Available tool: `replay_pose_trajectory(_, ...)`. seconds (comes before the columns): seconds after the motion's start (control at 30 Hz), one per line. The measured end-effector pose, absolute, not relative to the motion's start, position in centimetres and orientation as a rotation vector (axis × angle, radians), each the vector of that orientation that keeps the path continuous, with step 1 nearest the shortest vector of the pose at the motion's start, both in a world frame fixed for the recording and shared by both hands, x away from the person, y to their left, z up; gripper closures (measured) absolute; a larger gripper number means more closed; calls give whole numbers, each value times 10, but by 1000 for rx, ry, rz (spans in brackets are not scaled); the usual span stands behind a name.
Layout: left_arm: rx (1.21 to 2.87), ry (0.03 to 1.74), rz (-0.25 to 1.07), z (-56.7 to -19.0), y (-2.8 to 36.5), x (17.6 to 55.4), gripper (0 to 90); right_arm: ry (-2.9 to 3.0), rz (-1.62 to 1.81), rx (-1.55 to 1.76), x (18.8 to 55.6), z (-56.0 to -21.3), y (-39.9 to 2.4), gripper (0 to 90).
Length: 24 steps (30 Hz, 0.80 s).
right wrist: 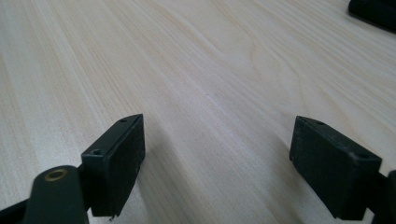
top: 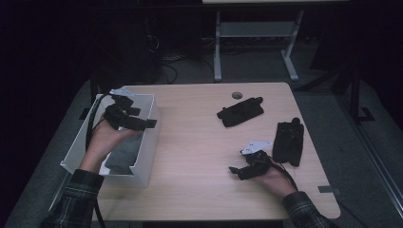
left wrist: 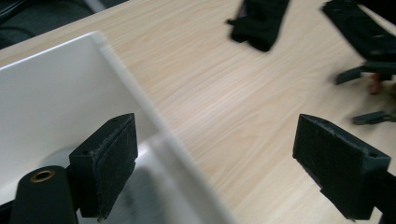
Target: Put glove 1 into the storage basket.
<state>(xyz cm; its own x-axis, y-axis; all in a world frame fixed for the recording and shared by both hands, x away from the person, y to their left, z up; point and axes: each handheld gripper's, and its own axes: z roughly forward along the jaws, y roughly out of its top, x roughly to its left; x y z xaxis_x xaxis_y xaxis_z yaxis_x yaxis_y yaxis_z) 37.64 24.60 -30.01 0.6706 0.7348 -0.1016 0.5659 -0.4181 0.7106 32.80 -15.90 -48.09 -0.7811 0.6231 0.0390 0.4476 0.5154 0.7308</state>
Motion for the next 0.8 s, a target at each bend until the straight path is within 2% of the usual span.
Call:
replay_pose_trajectory(0.33,2165,911,253,-310,194,364,134,2530,1119,909,328,-481,-159,174)
replay_pose_trajectory(0.8,2230,851,194,-361,143,343,134,2531,1117,910,328,-481,-159,164)
